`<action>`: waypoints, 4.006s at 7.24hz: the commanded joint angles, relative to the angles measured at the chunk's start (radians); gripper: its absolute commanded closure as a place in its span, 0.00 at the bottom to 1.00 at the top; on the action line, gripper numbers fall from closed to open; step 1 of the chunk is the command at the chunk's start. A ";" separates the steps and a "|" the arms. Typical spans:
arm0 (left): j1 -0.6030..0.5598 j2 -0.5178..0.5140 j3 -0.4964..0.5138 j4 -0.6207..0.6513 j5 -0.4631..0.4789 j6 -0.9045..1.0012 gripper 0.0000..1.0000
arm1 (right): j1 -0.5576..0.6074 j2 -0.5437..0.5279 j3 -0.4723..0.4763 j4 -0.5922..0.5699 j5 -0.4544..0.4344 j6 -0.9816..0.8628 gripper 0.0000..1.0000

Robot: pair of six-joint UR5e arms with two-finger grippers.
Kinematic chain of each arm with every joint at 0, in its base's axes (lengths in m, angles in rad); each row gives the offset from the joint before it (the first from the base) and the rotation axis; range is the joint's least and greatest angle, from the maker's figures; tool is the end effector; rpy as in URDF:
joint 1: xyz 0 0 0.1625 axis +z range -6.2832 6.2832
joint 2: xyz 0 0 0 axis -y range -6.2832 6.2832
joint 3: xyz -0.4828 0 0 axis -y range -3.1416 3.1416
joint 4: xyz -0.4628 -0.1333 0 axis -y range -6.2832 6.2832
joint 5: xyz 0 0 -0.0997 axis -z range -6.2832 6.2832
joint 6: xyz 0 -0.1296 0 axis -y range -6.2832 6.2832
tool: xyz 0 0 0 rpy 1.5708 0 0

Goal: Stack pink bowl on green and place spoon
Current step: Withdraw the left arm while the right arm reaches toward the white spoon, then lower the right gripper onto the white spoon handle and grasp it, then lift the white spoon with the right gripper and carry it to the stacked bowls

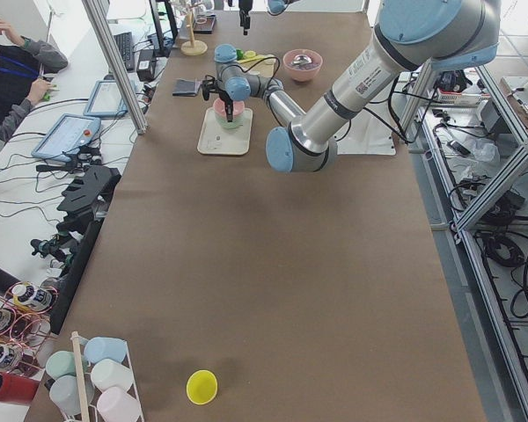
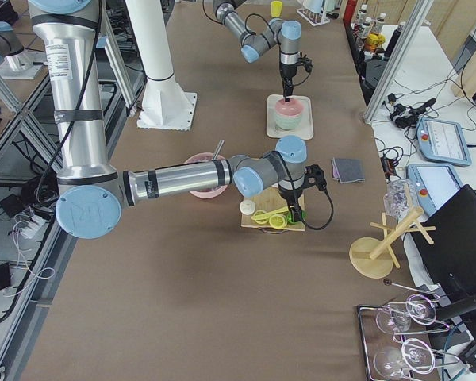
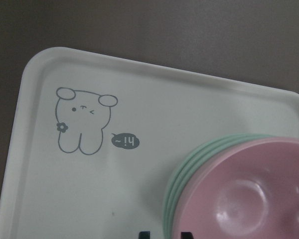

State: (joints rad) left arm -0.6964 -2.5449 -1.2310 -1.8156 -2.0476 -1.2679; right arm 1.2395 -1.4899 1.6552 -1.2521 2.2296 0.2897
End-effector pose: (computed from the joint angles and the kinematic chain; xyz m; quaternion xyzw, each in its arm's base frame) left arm 0.6618 -0.6496 0.1562 0.0105 0.4653 -0.0733 0.8820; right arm -0.1544 -0.6147 0.6119 0.1200 -0.3683 -0.0966 0.9169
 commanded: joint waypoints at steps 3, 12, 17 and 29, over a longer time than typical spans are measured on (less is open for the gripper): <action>-0.223 0.273 -0.245 0.050 -0.271 0.234 0.02 | -0.058 0.032 0.003 0.000 -0.001 0.176 0.00; -0.893 0.672 -0.285 0.513 -0.276 1.611 0.01 | -0.293 0.106 0.000 0.000 -0.184 0.878 0.01; -0.893 0.678 -0.285 0.506 -0.278 1.611 0.01 | -0.362 0.109 -0.014 0.000 -0.248 0.979 0.42; -0.891 0.709 -0.288 0.481 -0.276 1.611 0.01 | -0.364 0.222 -0.052 -0.006 -0.248 0.965 1.00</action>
State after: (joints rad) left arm -1.5869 -1.8372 -1.5200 -1.3358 -2.3252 0.3425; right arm 0.8720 -1.3063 1.6017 -1.2538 1.9829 1.2538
